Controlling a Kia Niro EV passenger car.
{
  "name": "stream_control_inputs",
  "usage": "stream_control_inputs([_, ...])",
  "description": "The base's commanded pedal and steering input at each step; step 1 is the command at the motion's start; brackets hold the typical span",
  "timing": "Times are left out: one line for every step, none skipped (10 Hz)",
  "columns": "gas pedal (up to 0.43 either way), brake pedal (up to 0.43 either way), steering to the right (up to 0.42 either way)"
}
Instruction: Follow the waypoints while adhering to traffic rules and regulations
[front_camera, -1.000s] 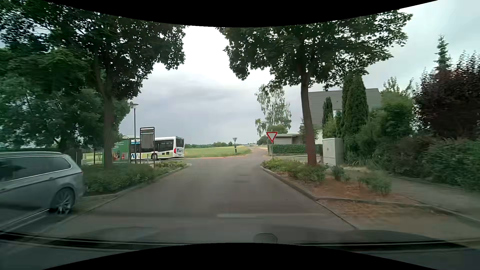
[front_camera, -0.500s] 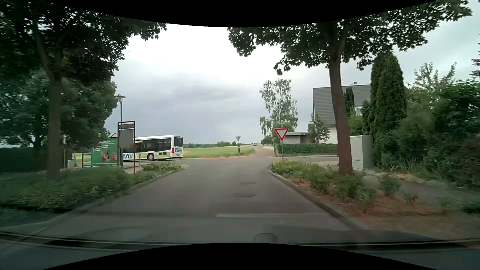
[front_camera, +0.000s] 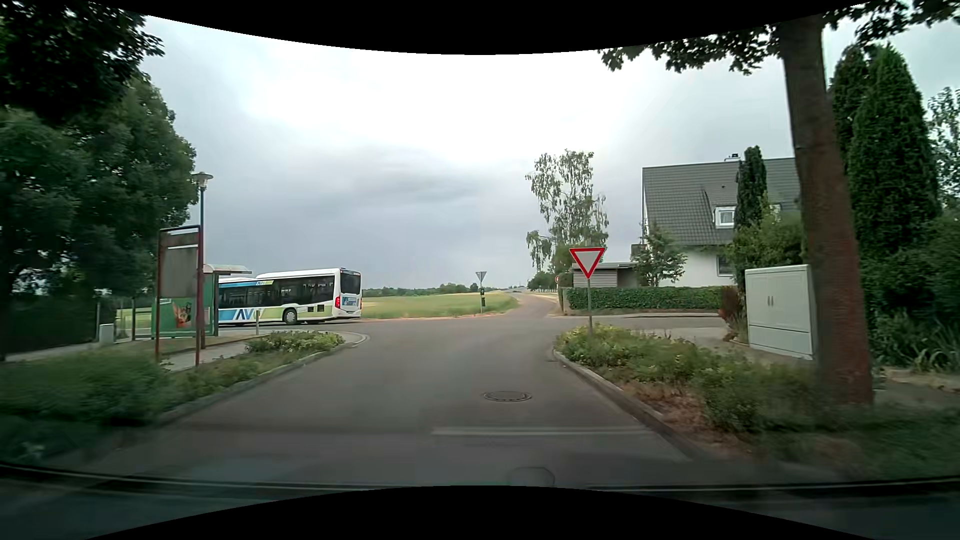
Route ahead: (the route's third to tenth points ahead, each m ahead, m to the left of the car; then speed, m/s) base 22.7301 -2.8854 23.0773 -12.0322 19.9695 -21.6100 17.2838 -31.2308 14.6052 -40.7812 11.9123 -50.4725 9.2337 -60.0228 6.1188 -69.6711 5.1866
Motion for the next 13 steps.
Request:
stream_control_inputs([0.059,0.0,-0.025])
stream_control_inputs([0.039,0.0,-0.024])
stream_control_inputs([0.0,0.0,-0.025])
stream_control_inputs([0.0,0.0,-0.024])
stream_control_inputs([0.0,0.0,-0.023])
stream_control_inputs([0.0,0.0,-0.021])
stream_control_inputs([0.0,0.0,-0.019])
stream_control_inputs([0.0,0.0,-0.017])
stream_control_inputs([0.0,0.0,-0.011])
stream_control_inputs([0.0,0.0,0.003])
stream_control_inputs([0.0,0.0,0.021])
stream_control_inputs([0.0,0.0,0.025])
stream_control_inputs([0.0,0.0,0.026])
